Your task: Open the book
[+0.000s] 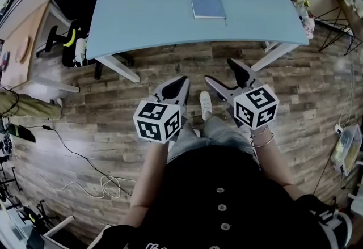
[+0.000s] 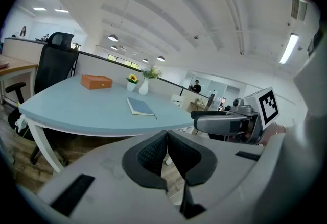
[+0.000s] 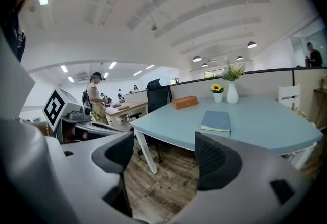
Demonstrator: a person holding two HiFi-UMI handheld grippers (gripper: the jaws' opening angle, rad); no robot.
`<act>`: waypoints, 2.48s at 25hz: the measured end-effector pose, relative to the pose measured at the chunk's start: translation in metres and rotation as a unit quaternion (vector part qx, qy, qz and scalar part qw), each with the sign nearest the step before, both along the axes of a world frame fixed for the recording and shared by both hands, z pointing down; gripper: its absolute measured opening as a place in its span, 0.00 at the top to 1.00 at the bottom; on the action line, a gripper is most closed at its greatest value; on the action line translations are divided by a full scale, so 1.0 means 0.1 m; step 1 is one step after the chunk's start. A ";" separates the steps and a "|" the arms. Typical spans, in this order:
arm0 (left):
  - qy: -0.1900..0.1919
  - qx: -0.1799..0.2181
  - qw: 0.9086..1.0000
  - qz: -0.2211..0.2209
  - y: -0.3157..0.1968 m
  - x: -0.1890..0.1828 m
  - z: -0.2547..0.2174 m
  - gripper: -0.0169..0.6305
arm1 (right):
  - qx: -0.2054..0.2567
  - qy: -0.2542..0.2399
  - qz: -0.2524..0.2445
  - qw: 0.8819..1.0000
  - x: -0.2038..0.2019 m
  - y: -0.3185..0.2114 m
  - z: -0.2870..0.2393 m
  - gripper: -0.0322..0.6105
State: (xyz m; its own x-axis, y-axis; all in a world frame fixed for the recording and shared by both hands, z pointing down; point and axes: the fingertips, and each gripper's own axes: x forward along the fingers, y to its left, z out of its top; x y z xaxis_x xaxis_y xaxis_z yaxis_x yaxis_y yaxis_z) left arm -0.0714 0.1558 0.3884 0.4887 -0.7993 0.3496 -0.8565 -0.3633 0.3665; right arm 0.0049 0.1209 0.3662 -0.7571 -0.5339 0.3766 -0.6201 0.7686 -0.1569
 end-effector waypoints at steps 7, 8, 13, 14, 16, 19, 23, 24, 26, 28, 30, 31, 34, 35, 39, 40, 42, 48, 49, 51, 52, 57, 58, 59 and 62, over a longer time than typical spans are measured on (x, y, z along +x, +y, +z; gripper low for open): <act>0.001 -0.005 1.000 -0.014 -0.56 -0.06 0.00 0.95 | -0.013 0.000 -0.041 0.999 -0.16 -0.52 0.02 0.41; 0.001 -0.002 1.000 -0.016 -0.65 -0.05 -0.02 0.95 | -0.016 -0.002 -0.044 0.999 -0.16 -0.63 0.01 0.42; 0.003 0.001 0.999 -0.041 -1.08 -0.09 -0.07 0.95 | -0.014 -0.006 -0.069 0.998 -0.23 -1.08 -0.07 0.44; 0.003 0.001 0.999 -0.045 -1.16 -0.09 -0.07 0.95 | -0.014 -0.007 -0.074 0.997 -0.24 -1.15 -0.08 0.45; 0.001 0.002 0.999 -0.052 -1.32 -0.08 -0.09 0.95 | -0.014 -0.011 -0.086 0.996 -0.24 -1.29 -0.09 0.46; -0.001 0.004 0.998 -0.061 -1.54 -0.05 -0.11 0.95 | -0.024 -0.010 -0.116 0.993 -0.24 -1.44 -0.04 0.48; -0.002 0.005 0.998 -0.070 -1.77 -0.05 -0.14 0.95 | -0.030 -0.008 -0.139 0.990 -0.25 -1.62 -0.02 0.50; -0.003 0.004 0.997 -0.073 -1.82 -0.05 -0.13 0.95 | -0.029 -0.009 -0.139 0.990 -0.25 -1.68 -0.02 0.51; -0.004 0.000 0.997 -0.078 -1.89 -0.06 -0.11 0.95 | -0.028 -0.009 -0.139 0.990 -0.23 -1.79 -0.01 0.51; -0.003 -0.008 0.996 -0.087 -1.91 -0.08 -0.06 0.95 | -0.030 -0.008 -0.142 0.989 -0.20 -1.85 0.02 0.52; -0.001 -0.016 0.995 -0.095 -1.92 -0.11 -0.02 0.95 | -0.036 -0.009 -0.146 0.989 -0.20 -1.88 0.05 0.53; 0.000 -0.020 0.995 -0.098 -1.93 -0.12 0.00 0.95 | -0.039 -0.009 -0.147 0.988 -0.21 -1.89 0.07 0.53; 0.000 -0.023 0.995 -0.100 -1.99 -0.15 0.00 0.95 | -0.046 -0.009 -0.155 0.987 -0.24 -1.92 0.10 0.53; 0.000 -0.023 0.995 -0.098 -2.01 -0.15 0.00 0.95 | -0.047 -0.008 -0.158 0.986 -0.25 -1.92 0.11 0.53; -0.001 -0.025 0.995 -0.095 -2.11 -0.21 0.01 0.95 | -0.051 -0.006 -0.153 0.987 -0.31 -2.02 0.15 0.54; 0.001 -0.027 0.995 -0.094 -2.13 -0.22 0.03 0.95 | -0.050 -0.002 -0.152 0.987 -0.32 -2.03 0.16 0.54; 0.003 -0.033 0.995 -0.089 -2.17 -0.22 0.07 0.95 | -0.044 0.014 -0.154 0.987 -0.31 -2.05 0.20 0.54; 0.007 -0.044 0.997 -0.065 -2.35 -0.28 0.12 0.95 | -0.047 0.039 -0.143 0.988 -0.34 -2.22 0.25 0.54; 0.007 -0.046 0.997 -0.060 -2.38 -0.29 0.12 0.95 | -0.046 0.043 -0.143 0.988 -0.35 -2.25 0.24 0.54; 0.007 -0.049 0.997 -0.051 -2.43 -0.31 0.14 0.95 | -0.039 0.055 -0.143 0.987 -0.39 -2.29 0.23 0.54; 0.007 -0.051 0.998 -0.047 -2.45 -0.32 0.14 0.95 | -0.035 0.061 -0.142 0.987 -0.40 -2.31 0.23 0.54; 0.012 -0.055 0.998 -0.034 -2.54 -0.35 0.15 0.95 | -0.032 0.068 -0.133 0.988 -0.47 -2.38 0.21 0.55; 0.014 -0.056 0.998 -0.031 -2.55 -0.36 0.17 0.95 | -0.031 0.068 -0.130 0.989 -0.49 -2.39 0.21 0.55; 0.016 -0.057 0.998 -0.028 -2.56 -0.37 0.18 0.95 | -0.029 0.069 -0.126 0.989 -0.50 -2.41 0.21 0.56; 0.025 -0.062 0.998 -0.022 -2.59 -0.39 0.23 0.95 | -0.023 0.073 -0.115 0.990 -0.53 -2.49 0.21 0.61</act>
